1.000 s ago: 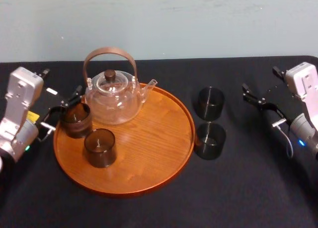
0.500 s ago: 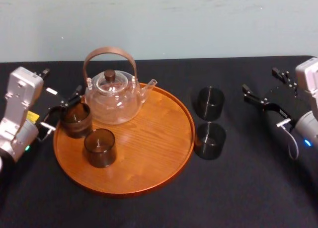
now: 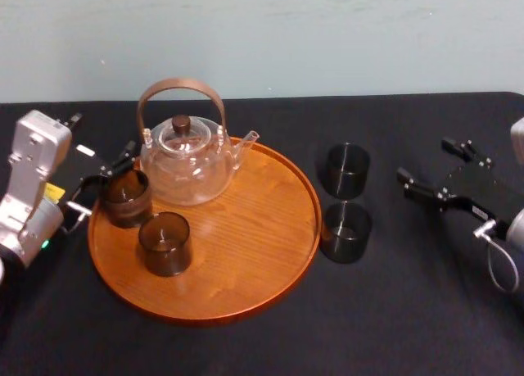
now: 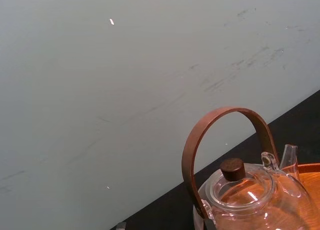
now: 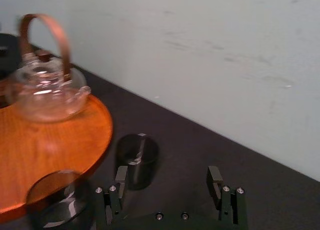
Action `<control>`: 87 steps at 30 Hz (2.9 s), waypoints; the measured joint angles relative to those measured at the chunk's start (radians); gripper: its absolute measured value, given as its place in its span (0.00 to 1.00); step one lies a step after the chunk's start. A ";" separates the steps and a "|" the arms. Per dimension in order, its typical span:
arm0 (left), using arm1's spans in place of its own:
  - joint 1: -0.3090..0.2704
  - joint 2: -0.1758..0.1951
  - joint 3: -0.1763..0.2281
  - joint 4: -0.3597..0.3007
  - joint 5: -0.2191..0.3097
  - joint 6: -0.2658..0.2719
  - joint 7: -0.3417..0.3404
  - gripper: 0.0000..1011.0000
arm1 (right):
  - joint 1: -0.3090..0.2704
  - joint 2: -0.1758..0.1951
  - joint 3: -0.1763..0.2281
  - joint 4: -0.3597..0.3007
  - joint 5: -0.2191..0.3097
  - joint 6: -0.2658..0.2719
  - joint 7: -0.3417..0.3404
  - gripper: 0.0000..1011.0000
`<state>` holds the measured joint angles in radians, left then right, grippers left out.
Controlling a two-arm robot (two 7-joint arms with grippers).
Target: Pick up the glass from the table and place it on the tray.
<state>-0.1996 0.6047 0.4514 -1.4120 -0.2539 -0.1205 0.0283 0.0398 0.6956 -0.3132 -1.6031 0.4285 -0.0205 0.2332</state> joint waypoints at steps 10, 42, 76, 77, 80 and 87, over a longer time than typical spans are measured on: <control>0.000 0.000 0.000 0.000 0.000 0.000 0.000 0.99 | -0.057 0.070 0.020 -0.040 0.024 -0.001 0.138 0.99; 0.000 0.000 0.000 0.000 0.000 0.000 0.000 0.99 | -0.020 0.058 -0.033 0.004 -0.027 0.028 0.372 0.99; 0.000 0.000 0.000 0.000 0.000 0.000 0.000 0.99 | 0.146 0.004 -0.147 0.077 -0.026 0.260 0.374 0.99; 0.000 0.000 0.000 0.000 0.000 0.000 0.000 0.99 | 0.150 0.002 -0.150 0.080 -0.027 0.260 0.374 0.99; 0.000 0.000 0.000 0.000 0.000 0.000 0.000 0.99 | 0.165 -0.007 -0.159 0.091 -0.030 0.264 0.373 0.99; 0.000 0.000 0.000 0.000 0.000 0.000 0.000 0.99 | 0.197 -0.027 -0.180 0.117 -0.041 0.267 0.372 0.99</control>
<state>-0.1995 0.6047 0.4514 -1.4120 -0.2539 -0.1205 0.0283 0.2363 0.6685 -0.4932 -1.4863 0.3877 0.2465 0.6056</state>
